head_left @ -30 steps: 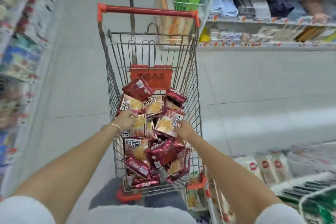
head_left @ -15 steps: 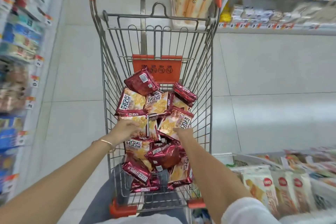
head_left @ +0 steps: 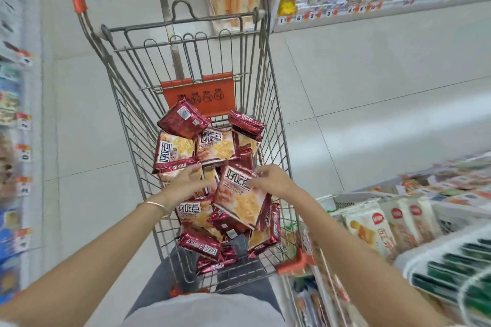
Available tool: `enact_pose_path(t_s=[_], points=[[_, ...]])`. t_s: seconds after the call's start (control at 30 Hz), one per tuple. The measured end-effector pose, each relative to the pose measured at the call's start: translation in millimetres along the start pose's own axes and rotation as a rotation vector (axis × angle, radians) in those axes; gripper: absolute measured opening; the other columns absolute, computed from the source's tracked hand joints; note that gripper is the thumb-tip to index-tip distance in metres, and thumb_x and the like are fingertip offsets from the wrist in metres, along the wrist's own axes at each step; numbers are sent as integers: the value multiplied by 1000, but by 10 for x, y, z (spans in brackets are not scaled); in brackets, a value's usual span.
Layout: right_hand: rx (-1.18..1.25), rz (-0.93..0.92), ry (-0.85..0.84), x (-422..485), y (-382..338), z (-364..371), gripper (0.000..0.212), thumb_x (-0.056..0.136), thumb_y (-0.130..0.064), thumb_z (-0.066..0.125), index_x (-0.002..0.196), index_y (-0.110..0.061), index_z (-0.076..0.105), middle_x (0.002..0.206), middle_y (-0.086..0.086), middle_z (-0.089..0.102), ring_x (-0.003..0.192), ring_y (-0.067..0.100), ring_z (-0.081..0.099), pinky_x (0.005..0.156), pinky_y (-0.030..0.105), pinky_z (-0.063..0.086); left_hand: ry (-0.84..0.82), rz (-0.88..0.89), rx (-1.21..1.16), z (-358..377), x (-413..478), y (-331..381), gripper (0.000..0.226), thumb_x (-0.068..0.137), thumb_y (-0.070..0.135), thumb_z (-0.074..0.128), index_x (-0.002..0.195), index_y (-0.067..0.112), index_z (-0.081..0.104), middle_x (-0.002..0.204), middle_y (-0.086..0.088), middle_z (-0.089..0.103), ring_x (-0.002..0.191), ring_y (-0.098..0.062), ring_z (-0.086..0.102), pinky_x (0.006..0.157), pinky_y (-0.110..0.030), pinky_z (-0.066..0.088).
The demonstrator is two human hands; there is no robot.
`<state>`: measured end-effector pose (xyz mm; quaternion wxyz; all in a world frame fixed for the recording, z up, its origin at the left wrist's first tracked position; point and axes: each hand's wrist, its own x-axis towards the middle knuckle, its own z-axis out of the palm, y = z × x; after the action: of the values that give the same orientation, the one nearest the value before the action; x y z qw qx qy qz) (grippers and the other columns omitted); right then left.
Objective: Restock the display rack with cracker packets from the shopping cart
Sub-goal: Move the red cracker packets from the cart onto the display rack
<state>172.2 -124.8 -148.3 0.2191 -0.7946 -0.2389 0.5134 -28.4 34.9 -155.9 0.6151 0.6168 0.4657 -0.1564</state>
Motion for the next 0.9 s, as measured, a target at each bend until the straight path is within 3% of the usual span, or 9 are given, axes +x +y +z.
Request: enact_pose_path(t_s=[0.13,0.27,0.37,0.47,0.57,0.63,0.73,0.83,0.9], points=[[226,-37,-256,-33,-48,99,45,86,-51,71,123,-26,66,131,-7,62,121,13,56,111,38,37,-172,-17,-101,75,-51,-80,99,57,65,88,139,24,51,143,2,57,125,-18,59,113,-46,42],[386,131,-57,296,133,356,44,102,-40,48,136,-13,57,125,0,63,114,26,62,101,41,50,71,-100,-288,80,-103,-367,120,49,68,90,148,20,43,147,-4,53,134,-25,51,116,-51,37],[238,266,-34,483,279,571,49,105,-32,46,150,-13,39,113,9,62,83,20,63,63,26,53,208,-79,-428,62,-187,-511,83,64,61,85,134,22,59,132,-2,66,119,-22,61,110,-46,43],[144,360,-125,719,440,868,62,103,-51,36,157,-26,21,152,13,38,113,27,56,53,25,55,218,-51,-508,30,-246,-629,59,78,55,77,127,27,63,125,0,70,109,-18,65,108,-43,45],[-242,314,-154,811,553,1074,47,105,-48,28,126,-14,53,123,19,53,122,35,56,93,45,53,193,-96,-565,-22,-282,-790,100,56,78,80,140,30,54,135,1,64,123,-25,61,110,-52,44],[-425,218,-135,690,568,1156,34,108,-36,31,106,-16,59,108,15,61,96,27,66,107,44,43,186,-115,-541,-11,-354,-725,101,67,75,76,150,28,42,151,-1,50,135,-28,51,115,-52,37],[-404,276,-129,480,619,1152,29,104,-25,49,121,-3,57,124,15,59,66,10,54,83,27,48,193,-124,-516,16,-430,-608,74,94,50,60,155,19,32,158,-4,38,146,-27,34,120,-45,25],[-285,252,-72,389,609,970,43,96,-12,56,138,-6,47,144,24,40,104,25,61,88,34,56,223,-108,-572,2,-453,-543,66,95,49,60,151,21,40,154,-3,44,143,-26,39,121,-47,27],[-150,171,22,321,531,775,61,90,-1,57,146,-14,37,151,20,27,106,30,60,65,29,55,262,-90,-583,-28,-456,-489,61,94,49,62,147,22,46,143,-1,55,133,-24,49,118,-48,32]])
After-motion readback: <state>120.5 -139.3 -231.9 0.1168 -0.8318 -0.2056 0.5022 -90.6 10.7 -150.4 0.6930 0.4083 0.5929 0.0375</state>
